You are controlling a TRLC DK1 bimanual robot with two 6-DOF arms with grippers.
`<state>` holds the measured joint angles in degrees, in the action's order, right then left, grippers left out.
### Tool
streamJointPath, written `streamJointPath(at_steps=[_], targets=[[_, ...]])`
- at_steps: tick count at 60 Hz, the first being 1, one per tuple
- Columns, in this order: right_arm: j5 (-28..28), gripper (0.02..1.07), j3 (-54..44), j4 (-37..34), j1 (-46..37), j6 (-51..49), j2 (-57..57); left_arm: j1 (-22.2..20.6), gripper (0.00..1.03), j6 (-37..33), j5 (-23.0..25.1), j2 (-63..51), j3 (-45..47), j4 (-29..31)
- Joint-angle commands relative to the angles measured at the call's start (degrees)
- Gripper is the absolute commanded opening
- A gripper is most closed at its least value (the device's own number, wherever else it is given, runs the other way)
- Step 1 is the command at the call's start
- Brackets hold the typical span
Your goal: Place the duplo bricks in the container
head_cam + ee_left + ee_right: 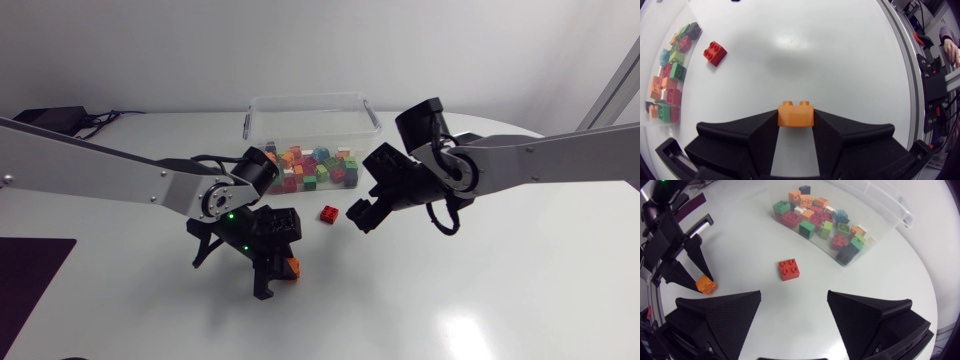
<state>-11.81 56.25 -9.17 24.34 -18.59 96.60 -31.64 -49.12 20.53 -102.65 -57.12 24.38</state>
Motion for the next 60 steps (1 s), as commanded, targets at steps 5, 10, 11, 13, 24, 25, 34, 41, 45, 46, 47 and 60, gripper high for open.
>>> streamJointPath(at_steps=[5, 10, 11, 13, 24, 25, 34, 41, 45, 46, 47, 60], targets=[[-0.58, 0.98, 4.40, 0.03, 0.71, -3.65, 7.55, -0.18, 0.31, -0.36, -0.14, 4.65, -0.18, 2.43], [-0.67, 0.98, 6.33, 0.12, 0.97, -4.79, 10.81, 0.35, 0.31, 0.08, -0.14, 6.76, -0.62, 3.04], [-0.67, 0.98, 6.86, 0.12, 1.06, -5.14, 11.51, 0.70, 0.31, 0.08, -0.14, 7.38, -0.88, 3.39], [-0.75, 0.98, 7.65, 0.12, 1.15, -5.49, 12.56, 0.96, 0.31, 0.17, -0.14, 7.99, -1.24, 3.83], [-1.55, 0.98, 11.69, -0.06, 2.03, -7.78, 17.05, 2.28, 0.31, 1.05, -0.14, 11.86, -2.73, 4.71], [-1.55, 0.98, 12.22, -0.15, 2.12, -7.87, 17.40, 2.46, 0.31, 1.40, -0.14, 12.30, -2.99, 4.71], [-1.81, 0.92, 16.26, -1.38, 2.38, -9.10, 21.00, 4.04, 0.31, 3.16, -0.14, 15.11, -4.93, 4.80], [-1.90, 0.82, 18.11, -2.08, 2.47, -9.80, 22.85, 5.45, 0.31, 3.95, -0.06, 16.69, -6.51, 4.97], [-1.90, 0.77, 18.55, -2.08, 2.64, -10.06, 23.55, 5.97, 0.31, 4.30, 0.03, 17.31, -7.56, 4.97], [-1.90, 0.75, 18.63, -2.17, 2.64, -10.15, 23.73, 6.15, 0.31, 4.48, 0.12, 17.40, -7.83, 4.97], [-1.99, 0.74, 18.63, -2.17, 2.64, -10.24, 23.90, 6.33, 0.31, 4.65, 0.12, 17.49, -8.18, 4.97], [-2.07, 0.56, 19.86, -2.52, 3.00, -10.94, 26.19, 7.64, 0.31, 7.38, 0.38, 17.57, -13.10, 4.80]])
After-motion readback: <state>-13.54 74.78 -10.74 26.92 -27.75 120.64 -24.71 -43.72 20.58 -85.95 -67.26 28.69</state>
